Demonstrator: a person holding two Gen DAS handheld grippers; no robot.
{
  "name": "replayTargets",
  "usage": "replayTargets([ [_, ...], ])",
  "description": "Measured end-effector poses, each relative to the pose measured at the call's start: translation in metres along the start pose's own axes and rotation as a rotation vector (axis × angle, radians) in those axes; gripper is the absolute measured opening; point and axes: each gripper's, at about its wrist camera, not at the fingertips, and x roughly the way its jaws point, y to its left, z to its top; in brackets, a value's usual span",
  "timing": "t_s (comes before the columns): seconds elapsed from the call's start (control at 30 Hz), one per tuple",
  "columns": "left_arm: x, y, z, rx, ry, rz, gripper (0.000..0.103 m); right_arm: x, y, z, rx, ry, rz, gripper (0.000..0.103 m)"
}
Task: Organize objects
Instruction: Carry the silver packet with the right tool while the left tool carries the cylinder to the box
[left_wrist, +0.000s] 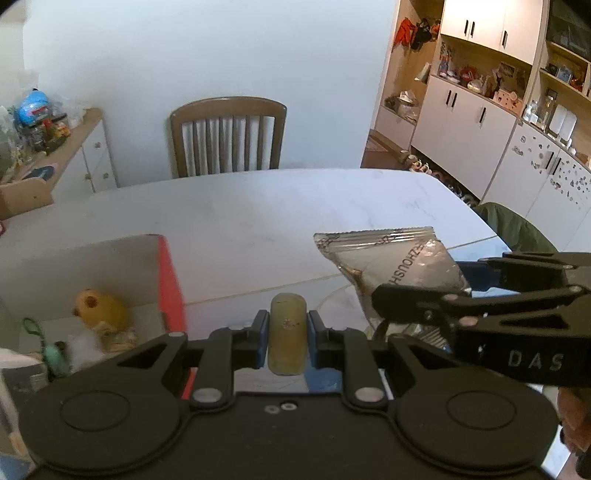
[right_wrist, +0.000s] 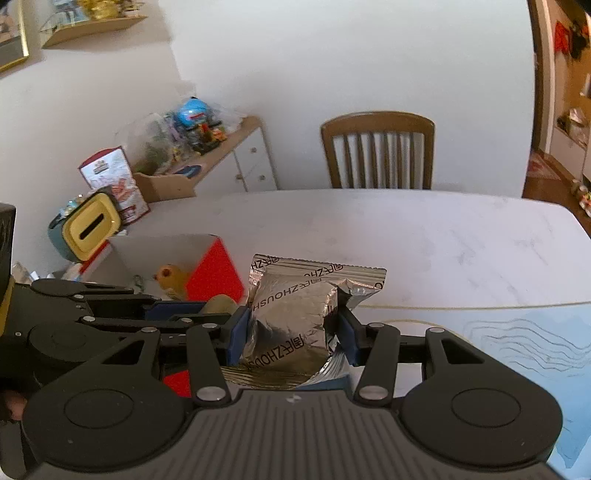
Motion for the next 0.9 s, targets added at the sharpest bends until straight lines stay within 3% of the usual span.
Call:
replayTargets([
  [0.57, -0.047, 0.072, -0.011, -0.048, -0.033, 0.060, 0.019, 0.010, 0.084, 0.015, -0.049, -0.016, 0.064, 0.050],
  [0.9, -0.060, 0.138, -0.017, -0.096, -0.027, 0.109, 0.019, 0.031, 0.125, 0.016, -0.099, 0.013, 0.075, 0.050],
])
